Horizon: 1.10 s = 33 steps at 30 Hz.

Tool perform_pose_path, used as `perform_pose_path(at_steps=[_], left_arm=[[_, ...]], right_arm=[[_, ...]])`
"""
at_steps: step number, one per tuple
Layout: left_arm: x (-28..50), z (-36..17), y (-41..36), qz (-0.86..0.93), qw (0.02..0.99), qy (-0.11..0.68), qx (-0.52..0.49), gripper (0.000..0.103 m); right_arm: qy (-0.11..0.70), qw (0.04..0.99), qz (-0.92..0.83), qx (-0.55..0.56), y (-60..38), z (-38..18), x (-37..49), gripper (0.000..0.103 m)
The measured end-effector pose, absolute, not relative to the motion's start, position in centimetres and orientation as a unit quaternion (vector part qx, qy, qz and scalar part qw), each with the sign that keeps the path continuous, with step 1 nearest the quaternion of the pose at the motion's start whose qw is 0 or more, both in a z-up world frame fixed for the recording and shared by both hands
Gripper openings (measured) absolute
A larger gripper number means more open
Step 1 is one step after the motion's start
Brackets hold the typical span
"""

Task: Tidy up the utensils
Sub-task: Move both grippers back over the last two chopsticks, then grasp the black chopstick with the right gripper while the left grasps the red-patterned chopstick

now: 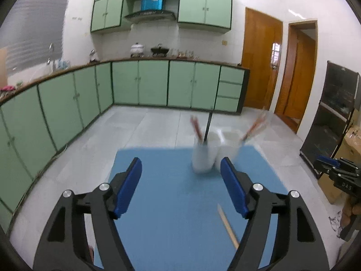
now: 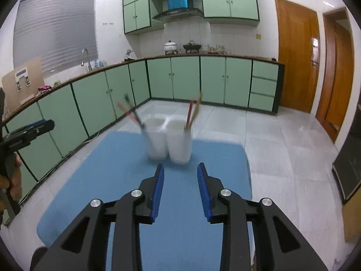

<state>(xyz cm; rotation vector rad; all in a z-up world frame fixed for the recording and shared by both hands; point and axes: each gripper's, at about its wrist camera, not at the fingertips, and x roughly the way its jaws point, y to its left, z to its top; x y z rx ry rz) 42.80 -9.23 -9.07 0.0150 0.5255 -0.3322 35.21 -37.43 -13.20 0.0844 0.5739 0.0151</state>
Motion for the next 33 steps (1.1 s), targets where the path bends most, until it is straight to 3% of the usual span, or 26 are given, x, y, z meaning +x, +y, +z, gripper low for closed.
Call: perform_pose_path(at_steps=[5,16,33], left_arm=[[37.7,-14.2,-6.9,-0.148,0.944,0.295,-0.018,0.079],[31.1,-22.0,-5.6,-0.138,0.929,0.344,-0.006,0.082],[29.2,-25.0,-5.1,-0.128,0.923,0.361,-0.024,0.083]], right_arm=[[0.303,0.952,0.010,0.043,-35.4,-17.8,31.1,0.036],[0.340,0.939,0.020,0.055,-29.9,-25.4,26.2,0.039],[0.351,0.936,0.019,-0.001,-24.6,-30.7,26.2,0.045]])
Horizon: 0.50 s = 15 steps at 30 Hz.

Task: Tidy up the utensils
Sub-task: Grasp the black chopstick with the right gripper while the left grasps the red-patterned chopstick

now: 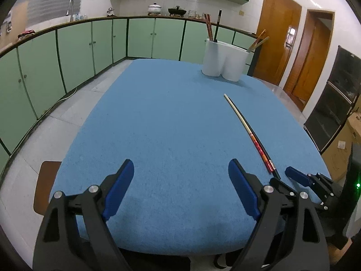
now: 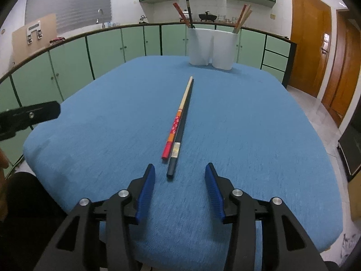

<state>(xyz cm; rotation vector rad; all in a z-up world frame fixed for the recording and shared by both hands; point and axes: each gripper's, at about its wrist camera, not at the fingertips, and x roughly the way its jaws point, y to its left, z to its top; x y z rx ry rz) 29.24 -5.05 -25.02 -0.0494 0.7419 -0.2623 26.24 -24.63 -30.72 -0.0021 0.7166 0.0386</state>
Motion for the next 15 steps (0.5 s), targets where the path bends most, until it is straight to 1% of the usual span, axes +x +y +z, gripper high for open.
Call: perform_pose_path(at_steps=[1,2,3,5,8,15], left_arm=[[29.3,-25.1,-5.0,-0.128,0.923,0.363,-0.027,0.083],[29.3,-25.3,-5.0,-0.127,0.922,0.364,-0.029,0.083],[29.3,-25.4,-5.1,-0.127,0.922,0.366,-0.029,0.083],[29.4,-25.8,-5.4,-0.128,0.920,0.370,-0.028,0.083],[29.7,-26.2,-6.2,-0.129,0.917,0.376,-0.024,0.083],[30.4,-27.1,-8.6,-0.138,0.912,0.387,-0.006,0.083]], right_arm=[[0.350,0.937,0.017,0.000,-24.7,-30.8,26.2,0.042],[0.350,0.937,0.014,0.001,-24.8,-30.8,26.2,0.035],[0.349,0.937,0.015,0.003,-24.9,-30.7,26.3,0.031],[0.348,0.937,0.016,0.003,-25.0,-30.8,26.2,0.017],[0.346,0.938,0.017,0.003,-25.4,-30.9,26.0,0.007],[0.338,0.941,0.020,0.015,-26.8,-31.1,25.5,0.007]])
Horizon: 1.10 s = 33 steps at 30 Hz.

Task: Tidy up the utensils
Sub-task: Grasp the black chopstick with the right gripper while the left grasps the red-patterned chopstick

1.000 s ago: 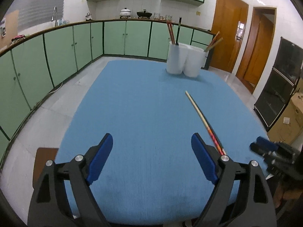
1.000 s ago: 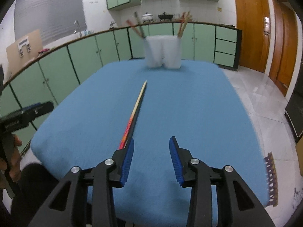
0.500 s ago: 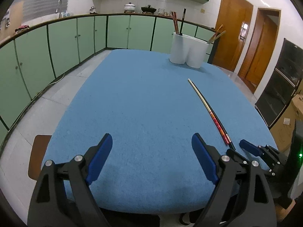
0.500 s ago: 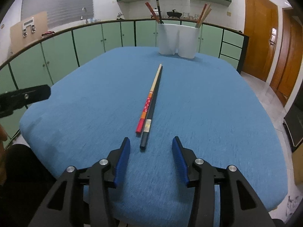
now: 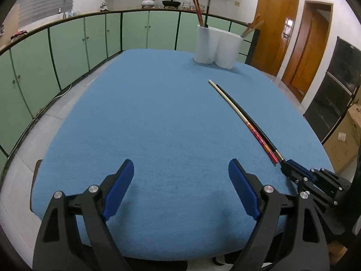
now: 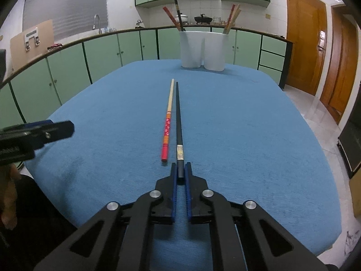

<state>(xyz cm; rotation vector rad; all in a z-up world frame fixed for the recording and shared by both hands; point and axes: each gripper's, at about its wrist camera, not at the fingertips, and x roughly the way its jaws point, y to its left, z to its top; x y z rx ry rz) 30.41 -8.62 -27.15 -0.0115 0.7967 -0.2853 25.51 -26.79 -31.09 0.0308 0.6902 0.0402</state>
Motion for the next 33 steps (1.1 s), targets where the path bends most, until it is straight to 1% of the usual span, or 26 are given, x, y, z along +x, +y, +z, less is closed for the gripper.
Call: perform_pose_path(at_steps=[8,15,25,28,31,33], left_arm=[[31.4,-28.4,-11.8,-0.151,0.903,0.402,0.010,0.083],[31.5,-28.6,-14.6,-0.166,0.901,0.400,0.016,0.083],[33.1,-29.0,-19.7,-0.184,0.899,0.397,0.017,0.083],[33.8,-29.5,-21.0,-0.181,0.897,0.402,0.029,0.086],[34.1,-29.6,-21.2,-0.175,0.898,0.402,0.046,0.086],[33.9,-29.5,-20.8,-0.169,0.900,0.398,0.050,0.074]], right_arm=[[0.333,0.942,0.018,0.040,-29.2,-31.2,25.4,0.007],[0.332,0.941,0.002,0.063,-31.7,-31.3,25.4,0.007],[0.333,0.940,-0.014,0.068,-33.9,-31.4,25.2,0.007],[0.334,0.940,-0.014,0.067,-34.0,-31.4,25.1,0.007],[0.335,0.940,-0.015,0.066,-34.0,-31.4,25.1,0.007],[0.336,0.940,-0.014,0.065,-34.0,-31.4,25.1,0.007]])
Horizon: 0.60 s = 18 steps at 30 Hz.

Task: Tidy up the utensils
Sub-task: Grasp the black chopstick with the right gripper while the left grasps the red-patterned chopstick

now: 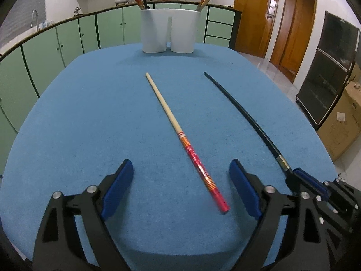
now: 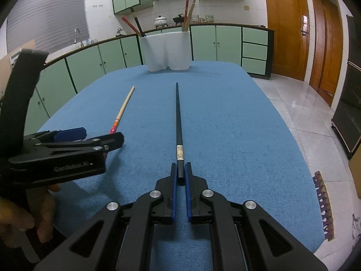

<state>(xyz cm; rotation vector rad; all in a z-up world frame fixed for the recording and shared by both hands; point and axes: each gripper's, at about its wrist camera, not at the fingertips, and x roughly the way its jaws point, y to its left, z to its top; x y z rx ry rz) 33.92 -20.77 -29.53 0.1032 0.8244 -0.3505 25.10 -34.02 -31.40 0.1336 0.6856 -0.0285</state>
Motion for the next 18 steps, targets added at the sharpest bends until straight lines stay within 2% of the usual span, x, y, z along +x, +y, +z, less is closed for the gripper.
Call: perform_pose_path(at_steps=[2,3,5,9,18], left_arm=[[33.7,-29.5,-19.9,-0.164,0.904,0.392,0.055,0.050],[33.5,-29.4,-19.3,-0.163,0.905,0.389,0.054,0.043],[33.3,-29.4,-17.8,-0.159,0.908,0.385,0.047,0.021],[32.5,-29.3,-15.3,-0.134,0.915,0.380,0.031,0.013],[30.3,-29.1,-12.6,-0.145,0.909,0.390,-0.005,0.013]], right_arm=[[0.336,0.940,-0.013,0.060,-33.9,-31.4,25.0,0.007],[0.336,0.940,-0.012,0.057,-33.8,-31.4,25.1,0.007],[0.336,0.940,-0.008,0.051,-33.4,-31.4,25.4,0.007],[0.335,0.942,0.007,0.031,-32.4,-31.4,25.8,0.007],[0.331,0.943,0.025,0.017,-31.4,-31.4,26.0,0.008]])
